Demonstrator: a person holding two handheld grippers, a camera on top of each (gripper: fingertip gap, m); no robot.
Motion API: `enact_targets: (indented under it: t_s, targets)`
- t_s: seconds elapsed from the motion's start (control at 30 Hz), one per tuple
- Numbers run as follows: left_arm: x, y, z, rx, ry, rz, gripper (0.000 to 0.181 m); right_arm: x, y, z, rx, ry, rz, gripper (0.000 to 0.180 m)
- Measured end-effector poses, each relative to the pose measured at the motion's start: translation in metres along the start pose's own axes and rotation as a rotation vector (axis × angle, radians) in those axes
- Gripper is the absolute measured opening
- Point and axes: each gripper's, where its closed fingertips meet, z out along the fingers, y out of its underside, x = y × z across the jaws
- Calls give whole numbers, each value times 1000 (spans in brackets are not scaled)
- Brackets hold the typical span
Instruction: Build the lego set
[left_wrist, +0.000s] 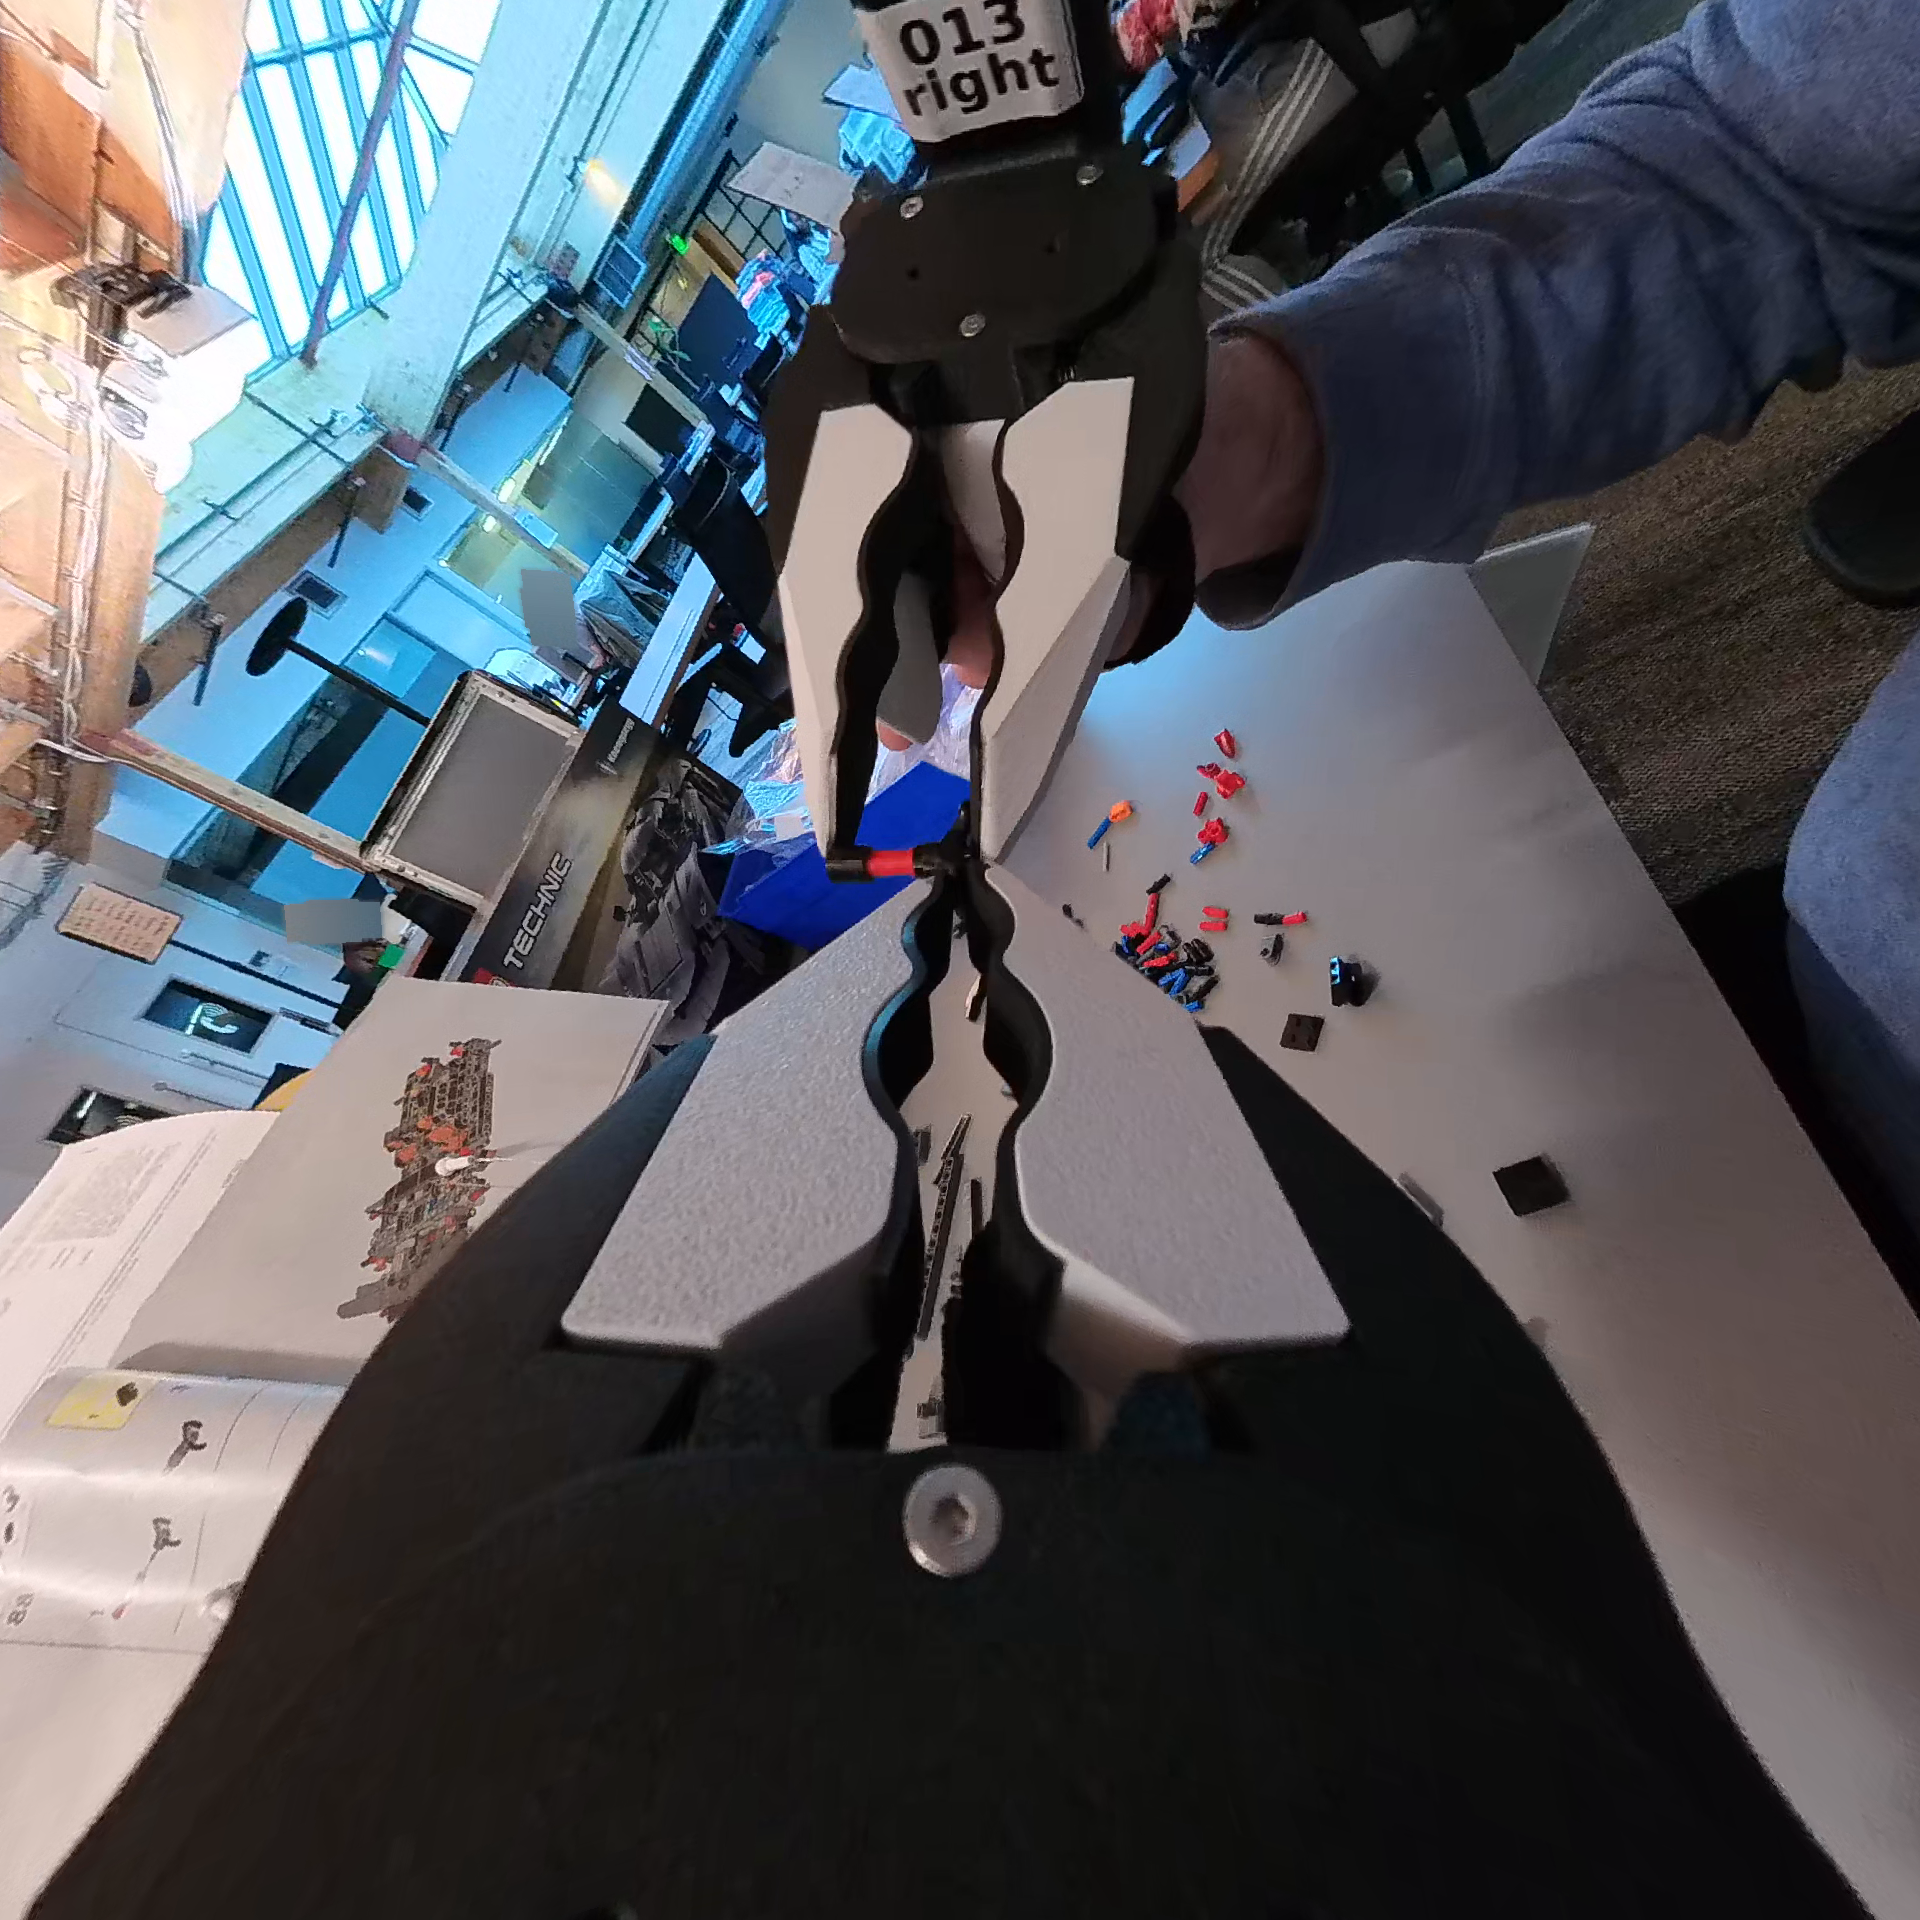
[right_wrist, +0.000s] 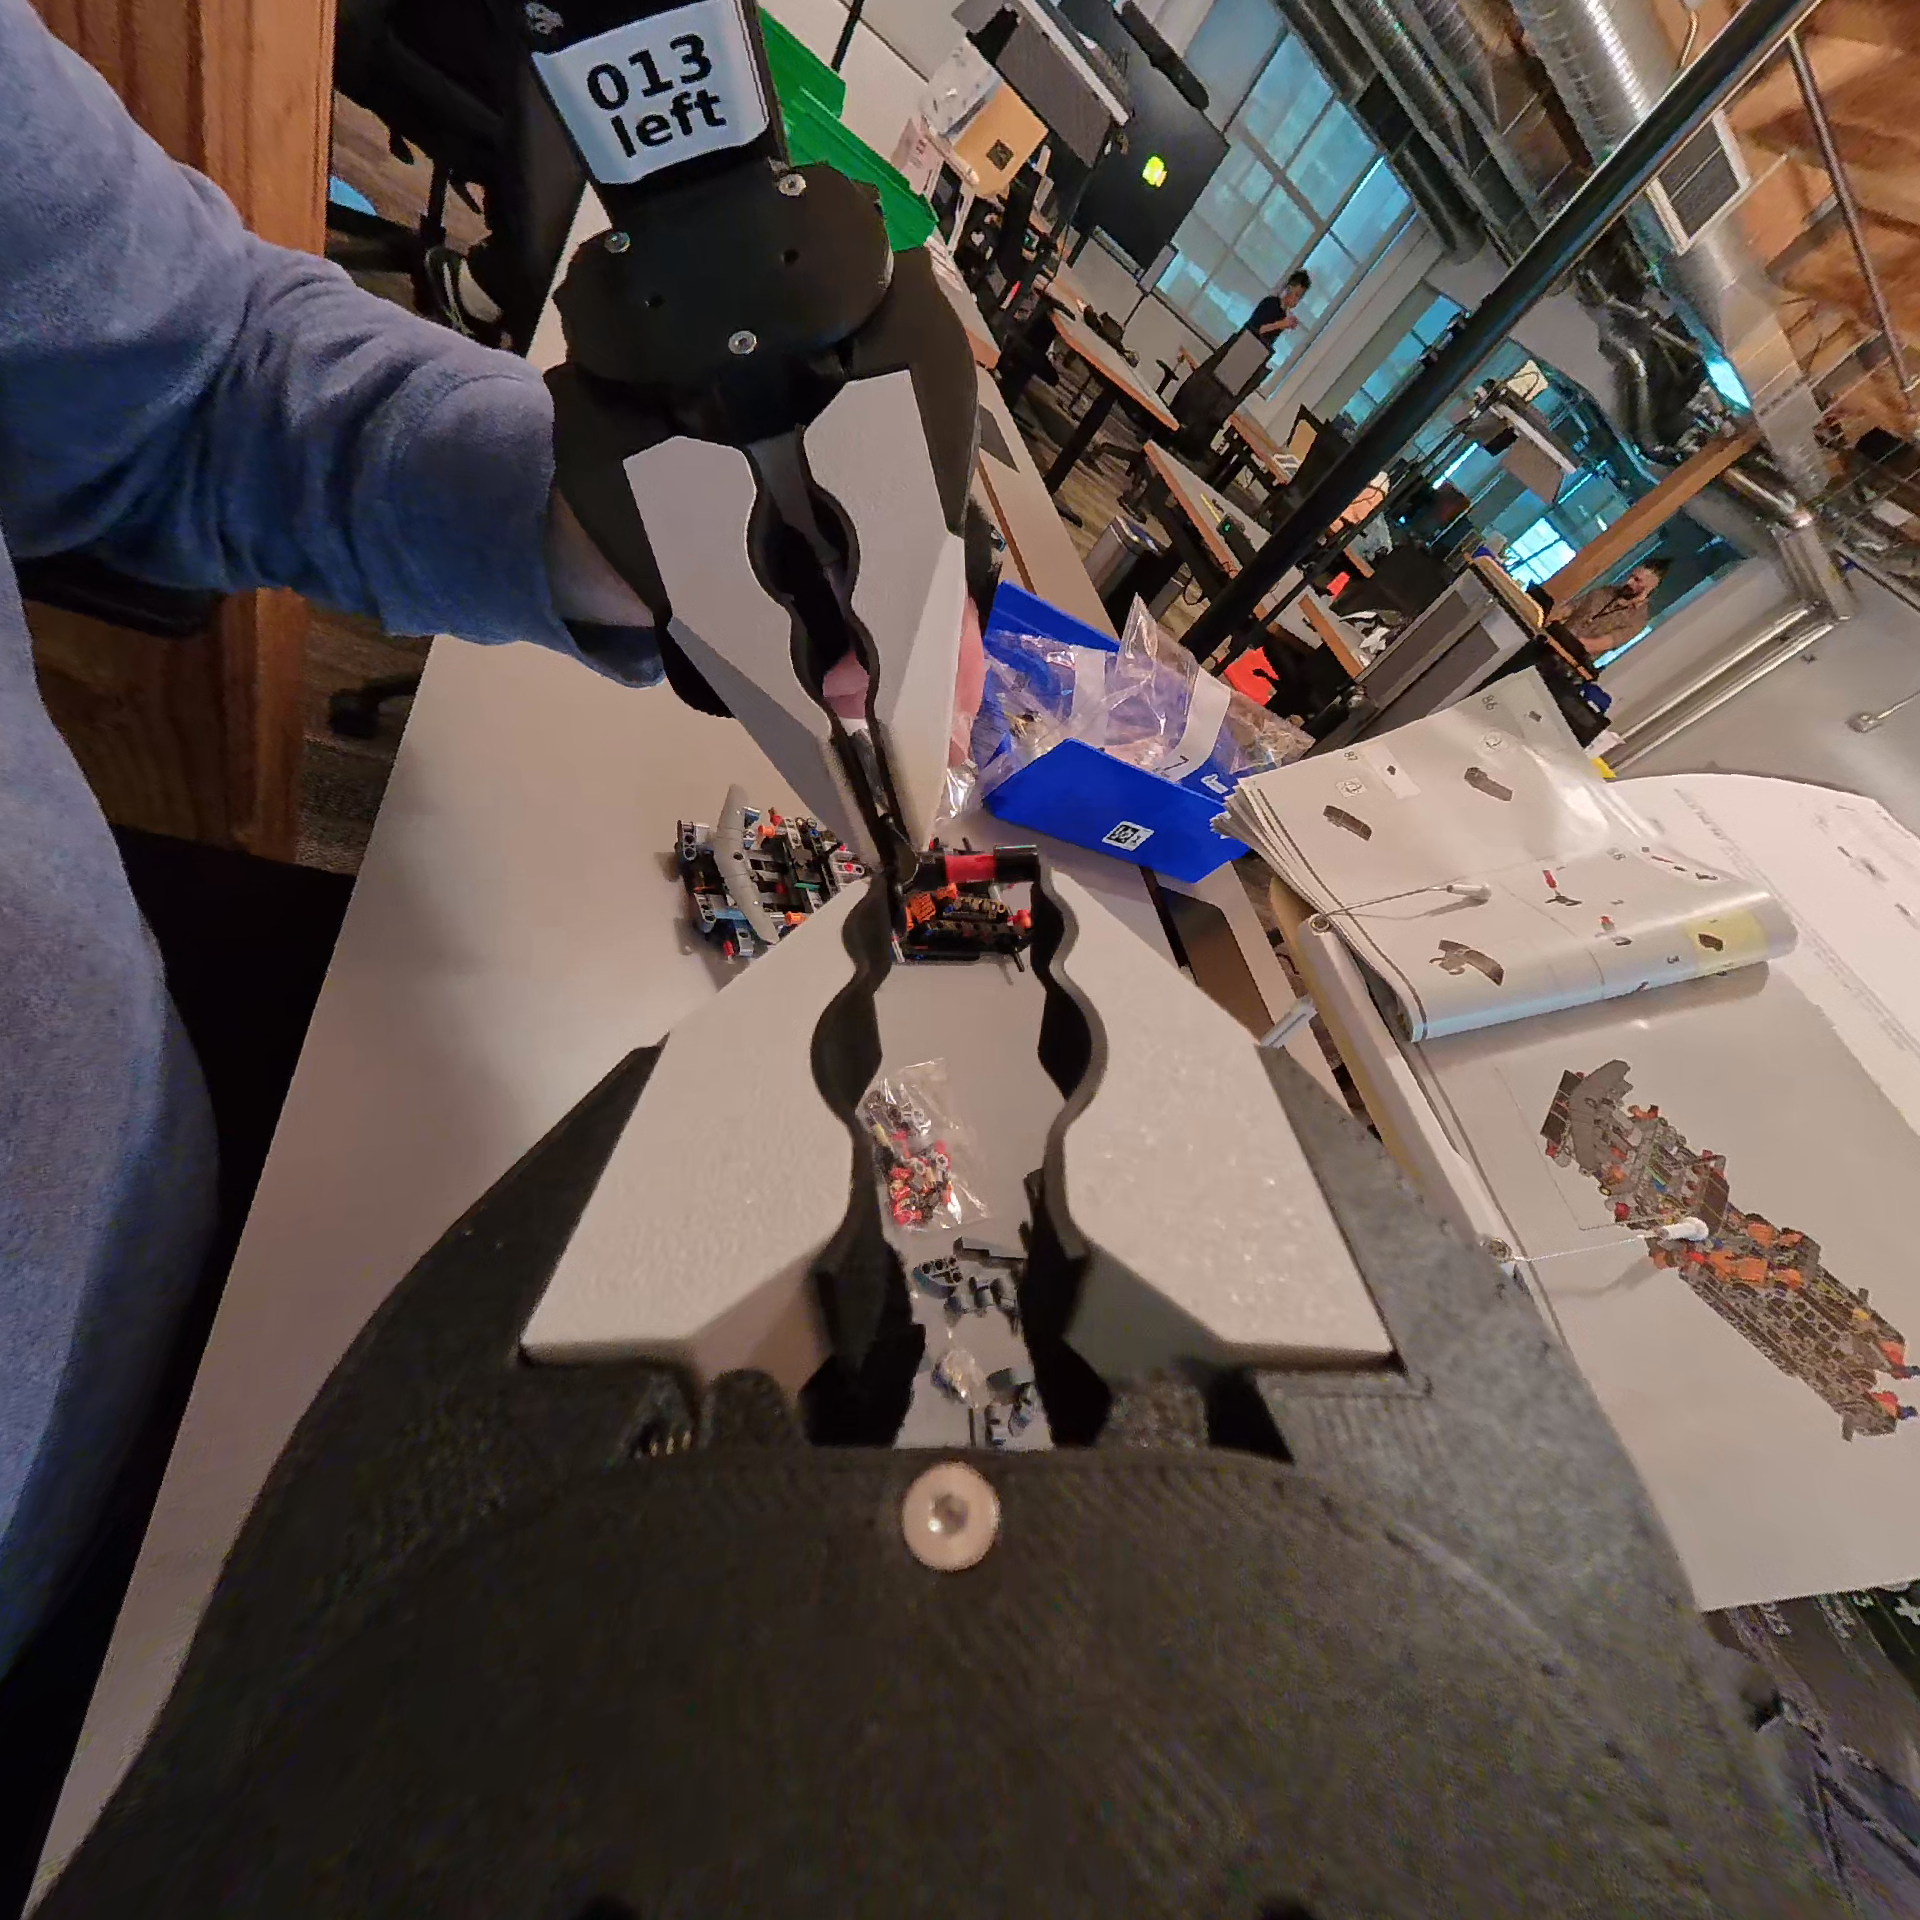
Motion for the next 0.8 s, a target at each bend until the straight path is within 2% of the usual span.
enact_targets:
  t_s: [0.13, 0.23, 0.47, 0.8]
  targets:
    - [-2, 1, 2, -30, -10, 25, 0, 3, 2, 1, -21, 3, 45, 26]
    - [-3, 0, 2, -47, -8, 49, 0, 9, 1, -1, -31, 45, -10, 36]
    - [-1, -2, 5, -48, 18, 48, 0, 3, -3, 0, -29, 34, -141, 28]
    - [2, -3, 4, -44, 31, 53, 0, -1, -2, -1, -38, 0, -163, 26]
